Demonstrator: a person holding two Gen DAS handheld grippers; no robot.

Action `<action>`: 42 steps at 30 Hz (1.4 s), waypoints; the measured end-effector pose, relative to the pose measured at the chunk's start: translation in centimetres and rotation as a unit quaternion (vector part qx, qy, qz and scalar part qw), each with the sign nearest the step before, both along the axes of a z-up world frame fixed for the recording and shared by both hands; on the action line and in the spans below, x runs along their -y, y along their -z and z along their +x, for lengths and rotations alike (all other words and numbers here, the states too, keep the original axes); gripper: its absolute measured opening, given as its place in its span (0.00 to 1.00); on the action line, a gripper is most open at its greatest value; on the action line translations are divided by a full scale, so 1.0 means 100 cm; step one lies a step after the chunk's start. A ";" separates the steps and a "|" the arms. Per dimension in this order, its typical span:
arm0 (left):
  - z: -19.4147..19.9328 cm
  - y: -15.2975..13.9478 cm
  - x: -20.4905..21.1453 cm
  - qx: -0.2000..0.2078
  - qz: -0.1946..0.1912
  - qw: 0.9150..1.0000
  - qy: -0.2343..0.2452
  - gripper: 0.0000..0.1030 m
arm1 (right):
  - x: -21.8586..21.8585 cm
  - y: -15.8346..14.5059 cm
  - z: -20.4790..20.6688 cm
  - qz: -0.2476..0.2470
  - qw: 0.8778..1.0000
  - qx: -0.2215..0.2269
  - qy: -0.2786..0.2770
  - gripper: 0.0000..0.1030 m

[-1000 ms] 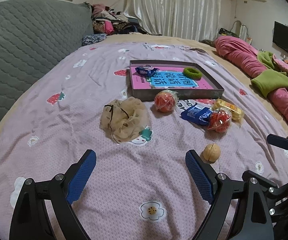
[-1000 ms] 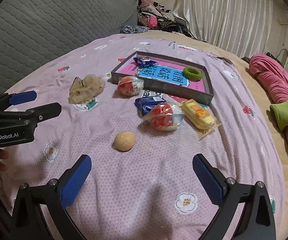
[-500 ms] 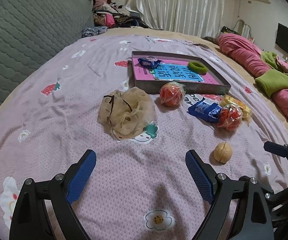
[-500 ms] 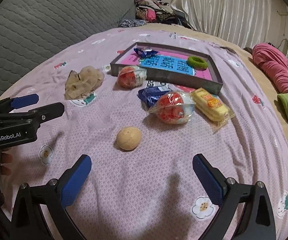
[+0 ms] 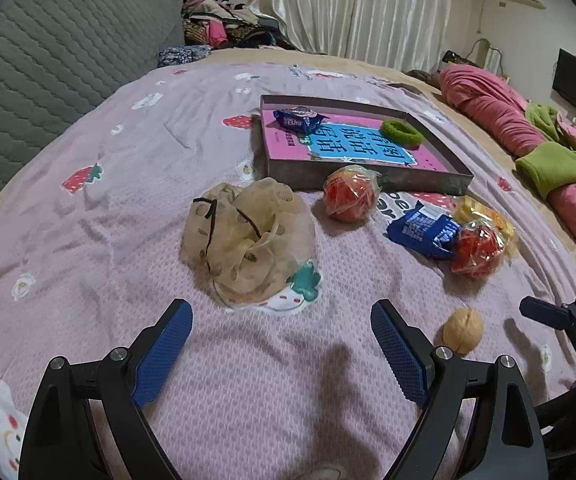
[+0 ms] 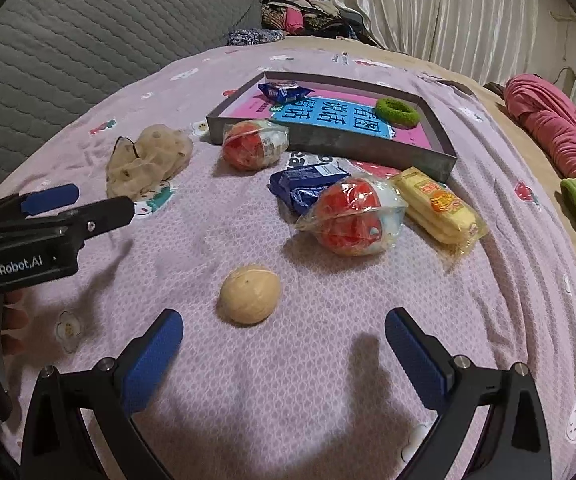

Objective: Organize objects
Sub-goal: 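Grasp the beige mesh bag with the left tool while the right tool grasps the walnut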

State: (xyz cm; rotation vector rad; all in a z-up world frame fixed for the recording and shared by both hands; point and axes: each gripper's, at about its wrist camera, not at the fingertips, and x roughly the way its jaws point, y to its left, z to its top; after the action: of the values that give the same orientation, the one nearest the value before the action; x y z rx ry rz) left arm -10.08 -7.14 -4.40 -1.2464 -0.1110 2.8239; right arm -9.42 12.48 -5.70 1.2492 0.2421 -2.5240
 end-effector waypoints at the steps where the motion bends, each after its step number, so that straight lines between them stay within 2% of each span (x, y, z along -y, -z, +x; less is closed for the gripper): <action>1: -0.003 0.000 0.000 0.000 -0.002 1.000 0.001 0.89 | 0.001 0.002 -0.002 0.002 1.000 0.000 0.001 0.99; 5: -0.015 0.004 -0.001 -0.001 -0.007 1.000 0.001 0.89 | 0.003 0.006 -0.008 0.003 1.000 0.003 0.005 0.99; 11: -0.034 0.011 0.004 0.007 0.005 1.000 -0.005 0.89 | 0.004 0.010 -0.018 0.006 1.000 0.006 0.015 0.98; 18: -0.053 0.018 0.009 0.011 0.008 1.000 -0.008 0.89 | 0.010 0.015 -0.024 0.006 1.000 0.013 0.016 0.84; 22: -0.063 0.022 0.012 0.013 0.008 1.000 -0.010 0.89 | 0.016 0.015 -0.024 0.007 1.000 0.013 0.009 0.71; 27: -0.070 0.025 0.014 0.016 0.004 1.000 -0.010 0.87 | 0.022 0.014 -0.024 0.007 1.000 0.011 -0.001 0.60; 28: -0.071 0.025 0.014 0.017 0.005 1.000 -0.008 0.83 | 0.023 0.014 -0.024 0.008 1.000 0.012 -0.002 0.57; 31: -0.073 0.025 0.012 0.017 -0.002 1.000 -0.006 0.59 | 0.023 0.015 -0.024 0.009 1.000 0.012 0.000 0.51; 34: -0.076 0.026 0.009 0.020 -0.006 1.000 -0.002 0.50 | 0.021 0.015 -0.024 0.007 1.000 0.014 0.005 0.46; 38: -0.076 0.025 0.010 0.021 0.001 1.000 -0.004 0.25 | 0.021 0.015 -0.023 0.002 1.000 0.013 0.001 0.36; 42: -0.073 0.023 0.012 0.018 0.007 1.000 -0.002 0.19 | 0.023 0.014 -0.020 0.003 1.000 0.011 -0.010 0.34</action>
State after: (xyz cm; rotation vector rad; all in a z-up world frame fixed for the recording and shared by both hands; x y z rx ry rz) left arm -17.39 -8.31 -6.72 -1.2947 -0.1353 2.8002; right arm -11.42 10.17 -7.08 1.2694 0.2552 -2.4943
